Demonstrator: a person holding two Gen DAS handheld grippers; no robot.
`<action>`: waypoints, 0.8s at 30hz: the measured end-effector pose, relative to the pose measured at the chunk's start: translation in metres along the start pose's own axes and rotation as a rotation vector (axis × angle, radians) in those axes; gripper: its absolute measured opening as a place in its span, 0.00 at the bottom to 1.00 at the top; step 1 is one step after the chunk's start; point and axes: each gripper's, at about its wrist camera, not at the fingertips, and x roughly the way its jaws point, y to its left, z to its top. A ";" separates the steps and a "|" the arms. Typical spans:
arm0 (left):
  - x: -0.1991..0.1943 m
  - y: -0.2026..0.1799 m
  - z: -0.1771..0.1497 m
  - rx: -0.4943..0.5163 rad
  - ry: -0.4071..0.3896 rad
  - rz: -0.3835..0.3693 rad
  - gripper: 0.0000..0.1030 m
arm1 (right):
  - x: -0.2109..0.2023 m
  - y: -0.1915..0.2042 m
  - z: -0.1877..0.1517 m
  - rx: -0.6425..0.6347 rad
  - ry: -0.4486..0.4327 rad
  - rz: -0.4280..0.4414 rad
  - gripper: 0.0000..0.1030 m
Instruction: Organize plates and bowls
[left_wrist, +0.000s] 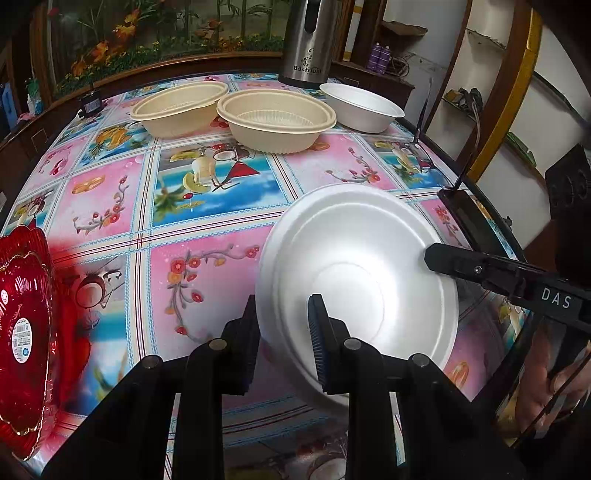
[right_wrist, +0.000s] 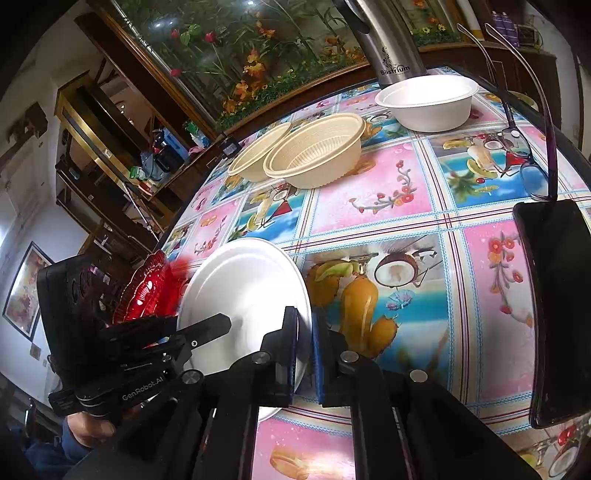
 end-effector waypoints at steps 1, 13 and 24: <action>0.000 0.000 0.000 -0.002 -0.001 -0.003 0.22 | 0.000 0.000 0.000 -0.002 -0.001 -0.002 0.07; 0.001 0.017 -0.003 -0.076 0.026 -0.078 0.22 | -0.004 0.005 0.000 -0.031 -0.018 -0.028 0.18; -0.002 0.015 -0.005 -0.072 0.033 -0.058 0.22 | -0.024 -0.001 -0.005 -0.075 -0.016 -0.040 0.27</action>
